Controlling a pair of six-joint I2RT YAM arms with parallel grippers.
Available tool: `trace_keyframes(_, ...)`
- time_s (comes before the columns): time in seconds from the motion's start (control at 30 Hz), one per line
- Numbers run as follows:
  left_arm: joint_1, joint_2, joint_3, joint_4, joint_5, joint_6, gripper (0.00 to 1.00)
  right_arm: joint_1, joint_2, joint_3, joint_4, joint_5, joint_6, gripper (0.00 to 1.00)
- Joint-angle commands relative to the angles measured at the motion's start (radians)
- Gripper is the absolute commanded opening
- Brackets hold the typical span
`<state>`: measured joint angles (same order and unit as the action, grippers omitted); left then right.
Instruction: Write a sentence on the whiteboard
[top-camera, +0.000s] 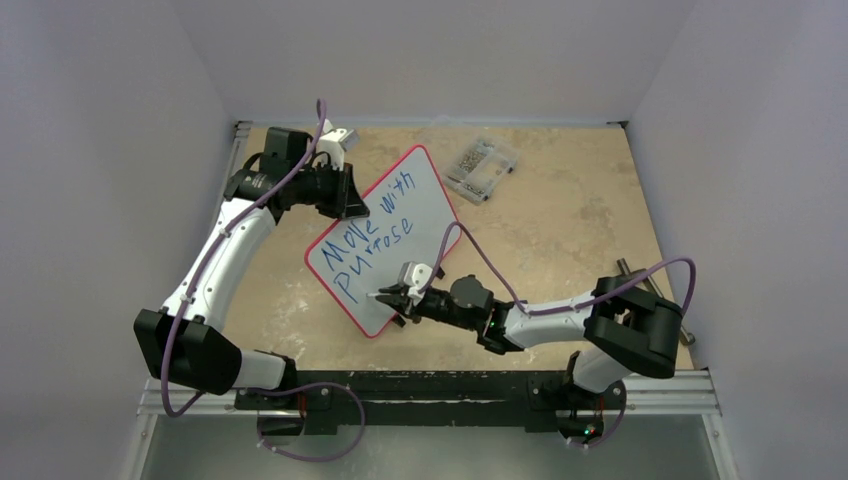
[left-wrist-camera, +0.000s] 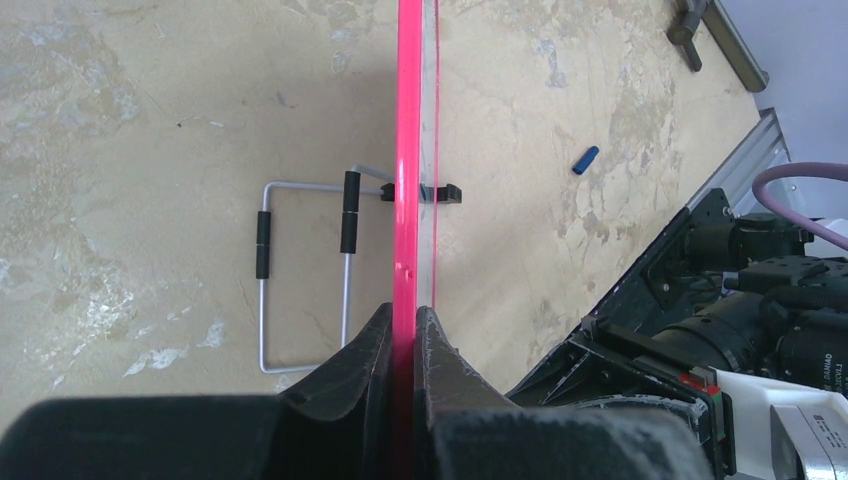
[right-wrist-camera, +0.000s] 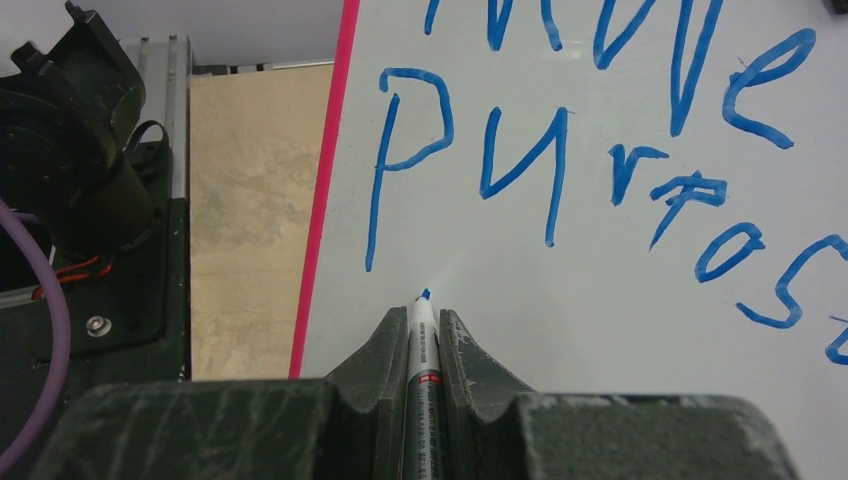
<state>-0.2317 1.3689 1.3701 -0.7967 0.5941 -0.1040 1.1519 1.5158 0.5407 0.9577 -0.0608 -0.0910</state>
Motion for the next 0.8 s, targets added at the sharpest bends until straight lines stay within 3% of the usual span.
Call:
trace_keyframes(0.0,0.001,-0.034,0.012,0.053,-0.036,0.006,0.0,0.005,0.004,-0.02,0.022,0.026,-0.007,0.0)
trace_keyframes(0.4,0.0,-0.039,0.011,0.053,-0.036,0.006,0.0,0.005,0.002,-0.091,-0.016,0.002,0.016,0.0)
trace_keyframes(0.77,0.0,-0.042,0.009,0.053,-0.037,0.006,0.0,0.005,0.013,-0.002,-0.069,0.013,-0.023,0.0)
